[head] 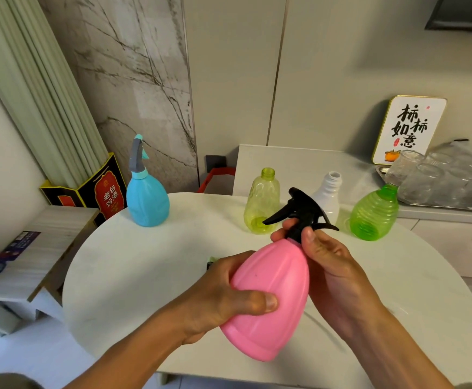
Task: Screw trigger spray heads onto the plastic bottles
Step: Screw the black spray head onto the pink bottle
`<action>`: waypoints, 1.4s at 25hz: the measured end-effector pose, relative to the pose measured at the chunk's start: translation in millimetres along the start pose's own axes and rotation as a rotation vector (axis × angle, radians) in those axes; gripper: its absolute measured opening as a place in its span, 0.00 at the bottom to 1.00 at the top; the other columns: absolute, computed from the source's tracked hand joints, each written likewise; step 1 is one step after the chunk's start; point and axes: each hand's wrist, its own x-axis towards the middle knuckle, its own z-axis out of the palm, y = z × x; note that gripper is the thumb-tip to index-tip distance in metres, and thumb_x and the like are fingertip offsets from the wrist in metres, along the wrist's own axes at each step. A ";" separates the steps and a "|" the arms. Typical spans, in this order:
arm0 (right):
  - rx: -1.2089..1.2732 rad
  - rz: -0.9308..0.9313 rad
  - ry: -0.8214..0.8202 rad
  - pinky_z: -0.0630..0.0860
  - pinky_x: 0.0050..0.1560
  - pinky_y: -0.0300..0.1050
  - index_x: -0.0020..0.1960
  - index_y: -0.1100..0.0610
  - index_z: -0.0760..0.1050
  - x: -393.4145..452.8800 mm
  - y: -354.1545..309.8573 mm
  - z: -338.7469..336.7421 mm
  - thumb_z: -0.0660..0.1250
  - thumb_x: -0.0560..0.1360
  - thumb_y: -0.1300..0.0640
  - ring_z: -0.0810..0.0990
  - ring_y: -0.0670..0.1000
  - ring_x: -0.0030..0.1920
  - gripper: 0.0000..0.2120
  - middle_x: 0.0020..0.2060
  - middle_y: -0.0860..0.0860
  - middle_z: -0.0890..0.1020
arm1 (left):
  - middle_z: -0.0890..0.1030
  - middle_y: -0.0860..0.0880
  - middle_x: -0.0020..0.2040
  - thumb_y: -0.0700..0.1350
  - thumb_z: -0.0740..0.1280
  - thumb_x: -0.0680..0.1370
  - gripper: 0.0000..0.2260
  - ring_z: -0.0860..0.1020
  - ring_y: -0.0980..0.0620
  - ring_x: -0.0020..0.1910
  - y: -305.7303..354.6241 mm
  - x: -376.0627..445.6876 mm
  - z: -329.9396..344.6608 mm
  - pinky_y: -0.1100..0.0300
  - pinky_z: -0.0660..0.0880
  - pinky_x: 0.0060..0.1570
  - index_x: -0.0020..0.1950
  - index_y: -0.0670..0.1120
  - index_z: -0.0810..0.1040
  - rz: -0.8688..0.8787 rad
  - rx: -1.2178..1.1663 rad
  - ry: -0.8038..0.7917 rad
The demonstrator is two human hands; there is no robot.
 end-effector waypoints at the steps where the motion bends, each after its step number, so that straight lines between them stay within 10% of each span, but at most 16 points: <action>1: -0.021 0.003 0.006 0.80 0.46 0.46 0.51 0.57 0.83 0.0 1.7 -1.1 0.71 0.71 0.48 0.83 0.54 0.46 0.15 0.48 0.57 0.86 | 0.82 0.48 0.58 0.54 0.78 0.61 0.30 0.80 0.45 0.58 -0.2 1.1 -1.8 0.46 0.80 0.53 0.62 0.59 0.78 -0.014 0.012 -0.002; 6: -0.238 -0.039 0.047 0.78 0.39 0.37 0.53 0.54 0.84 6.4 11.0 -4.3 0.70 0.73 0.46 0.84 0.49 0.44 0.14 0.47 0.53 0.87 | 0.79 0.62 0.58 0.58 0.79 0.62 0.31 0.78 0.56 0.58 11.9 3.0 -17.0 0.54 0.80 0.55 0.62 0.69 0.70 -0.103 0.300 -0.045; 10: -0.504 -0.181 -0.011 0.78 0.50 0.37 0.58 0.47 0.82 9.6 25.0 13.3 0.69 0.74 0.49 0.84 0.46 0.54 0.13 0.51 0.46 0.87 | 0.75 0.66 0.56 0.68 0.76 0.56 0.40 0.77 0.61 0.53 -5.0 5.5 5.9 0.60 0.81 0.46 0.64 0.71 0.60 0.054 0.772 0.317; 16: -0.718 -0.185 -0.025 0.76 0.56 0.44 0.66 0.38 0.72 5.3 16.6 8.9 0.66 0.73 0.36 0.80 0.44 0.60 0.22 0.60 0.40 0.82 | 0.69 0.68 0.51 0.62 0.78 0.52 0.41 0.73 0.61 0.46 11.0 23.1 -47.5 0.70 0.76 0.29 0.58 0.70 0.57 0.110 0.634 0.632; 26: -0.950 -0.136 -0.077 0.72 0.36 0.29 0.61 0.34 0.70 5.6 26.1 -15.4 0.69 0.77 0.50 0.82 0.45 0.42 0.17 0.50 0.39 0.85 | 0.69 0.51 0.66 0.44 0.81 0.62 0.42 0.69 0.49 0.63 -14.5 112.0 -142.2 0.48 0.75 0.57 0.71 0.52 0.65 0.140 0.722 0.767; 35: -0.992 -0.093 -0.145 0.75 0.43 0.33 0.60 0.34 0.71 12.1 31.8 -22.7 0.69 0.77 0.50 0.83 0.47 0.44 0.16 0.50 0.42 0.85 | 0.64 0.57 0.61 0.45 0.80 0.65 0.44 0.65 0.52 0.61 -32.9 128.2 -159.1 0.47 0.74 0.56 0.75 0.54 0.59 0.083 0.610 0.767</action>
